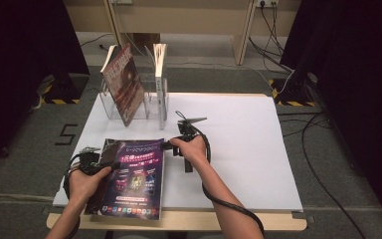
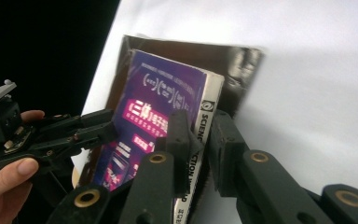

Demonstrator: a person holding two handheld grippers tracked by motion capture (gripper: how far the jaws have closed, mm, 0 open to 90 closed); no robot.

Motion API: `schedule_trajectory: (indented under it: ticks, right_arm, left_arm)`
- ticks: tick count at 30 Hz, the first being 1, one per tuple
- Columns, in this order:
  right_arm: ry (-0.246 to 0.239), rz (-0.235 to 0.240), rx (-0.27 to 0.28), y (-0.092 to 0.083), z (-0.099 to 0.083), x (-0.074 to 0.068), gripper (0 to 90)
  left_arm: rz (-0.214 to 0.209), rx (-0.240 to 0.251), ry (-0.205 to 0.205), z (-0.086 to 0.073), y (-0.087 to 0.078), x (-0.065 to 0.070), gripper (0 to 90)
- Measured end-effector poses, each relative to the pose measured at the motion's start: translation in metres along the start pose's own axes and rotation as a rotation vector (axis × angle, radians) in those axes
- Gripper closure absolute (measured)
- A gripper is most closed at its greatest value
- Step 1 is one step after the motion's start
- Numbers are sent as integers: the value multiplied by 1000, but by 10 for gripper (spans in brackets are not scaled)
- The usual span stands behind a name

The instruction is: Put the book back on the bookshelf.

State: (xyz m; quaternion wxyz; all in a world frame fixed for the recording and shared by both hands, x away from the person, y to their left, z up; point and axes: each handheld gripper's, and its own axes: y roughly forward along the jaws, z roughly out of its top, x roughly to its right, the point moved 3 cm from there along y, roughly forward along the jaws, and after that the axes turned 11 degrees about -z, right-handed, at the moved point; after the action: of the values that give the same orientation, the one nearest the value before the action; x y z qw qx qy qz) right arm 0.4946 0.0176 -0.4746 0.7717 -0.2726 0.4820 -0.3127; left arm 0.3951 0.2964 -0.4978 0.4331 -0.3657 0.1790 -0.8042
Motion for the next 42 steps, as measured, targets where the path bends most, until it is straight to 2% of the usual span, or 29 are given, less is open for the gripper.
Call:
schedule_trajectory:
  ticks: [5, 6, 9, 16, 21, 26, 30, 37, 42]
  right_arm:
    - [13, 18, 19, -8, 3, -8, 824]
    - [28, 27, 31, -10, 4, -10, 828]
    - [21, 25, 69, -19, 8, -15, 834]
    - [-31, -12, 176, -42, 18, -27, 835]
    - [-85, -60, 254, -55, 22, -38, 835]
    - [-125, -97, 316, -65, 25, -49, 835]
    - [-164, -127, 370, -69, 28, -60, 836]
    - [-186, -151, 429, -72, 35, -76, 836]
    - [-204, -173, 474, -74, 41, -85, 836]
  left_arm:
    - [-11, 47, 17, 7, -8, 6, 598]
    - [-13, 58, 24, 8, -10, 7, 588]
    - [-32, 87, 24, 12, -13, 11, 554]
    - [-63, 105, 31, 17, -15, 19, 502]
    - [-87, 125, 36, 20, -15, 24, 477]
    - [-85, 131, 46, 22, -14, 28, 461]
    - [-92, 147, 62, 26, -16, 34, 445]
    - [-116, 171, 111, 37, -18, 50, 443]
    - [-153, 197, 121, 47, -17, 63, 433]
